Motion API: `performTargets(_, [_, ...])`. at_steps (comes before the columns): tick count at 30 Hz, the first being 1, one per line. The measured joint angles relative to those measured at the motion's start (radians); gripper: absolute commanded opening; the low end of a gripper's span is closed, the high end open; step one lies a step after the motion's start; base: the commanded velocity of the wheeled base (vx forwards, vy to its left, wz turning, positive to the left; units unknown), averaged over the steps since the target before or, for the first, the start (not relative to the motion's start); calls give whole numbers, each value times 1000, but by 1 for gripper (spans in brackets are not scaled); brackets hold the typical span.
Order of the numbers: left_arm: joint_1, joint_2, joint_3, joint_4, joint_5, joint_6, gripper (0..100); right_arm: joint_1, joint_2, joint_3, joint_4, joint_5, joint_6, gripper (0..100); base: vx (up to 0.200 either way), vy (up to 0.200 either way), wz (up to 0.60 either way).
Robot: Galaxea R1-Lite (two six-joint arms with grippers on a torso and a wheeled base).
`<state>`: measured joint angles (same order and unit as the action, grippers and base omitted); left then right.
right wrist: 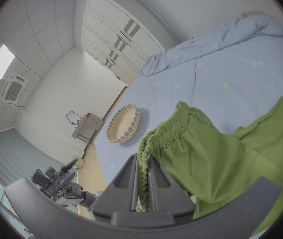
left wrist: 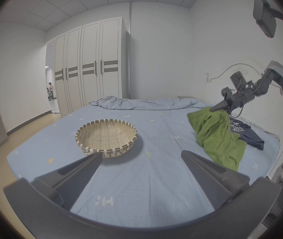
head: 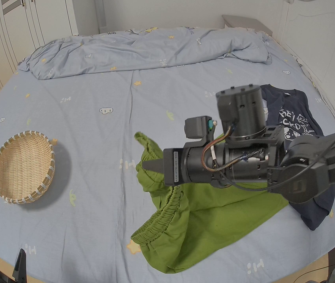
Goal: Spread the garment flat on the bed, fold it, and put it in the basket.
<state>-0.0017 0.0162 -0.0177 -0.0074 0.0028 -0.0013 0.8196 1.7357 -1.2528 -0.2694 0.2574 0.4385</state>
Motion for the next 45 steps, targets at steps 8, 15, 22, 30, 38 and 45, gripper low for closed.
performTargets(8, [0, 0, 0, 0, 0, 0, 100, -18, 106, -11, -11, 13, 0, 100, 0, 0, 0])
performTargets(15, [0, 0, 0, 0, -1, 1, 100, -16, 166, -9, -6, 10, -8, 100, 0, 0, 0])
performTargets(22, [-1, 0, 0, 2, -4, 7, 100, -34, 182, 19, -6, 3, -7, 100, 0, 0, 0])
performTargets(30, [0, 0, 0, 1, -1, 7, 100, -54, 129, 78, -6, 3, -5, 100, 0, 0, 0])
performTargets(38, [0, 0, 0, -5, 6, 14, 100, -57, -33, 160, 1, 8, -3, 100, 0, 0, 0])
performTargets(45, [-1, 0, 0, -21, 9, 25, 100, -76, -195, 234, 48, 13, -4, 100, 0, 0, 0])
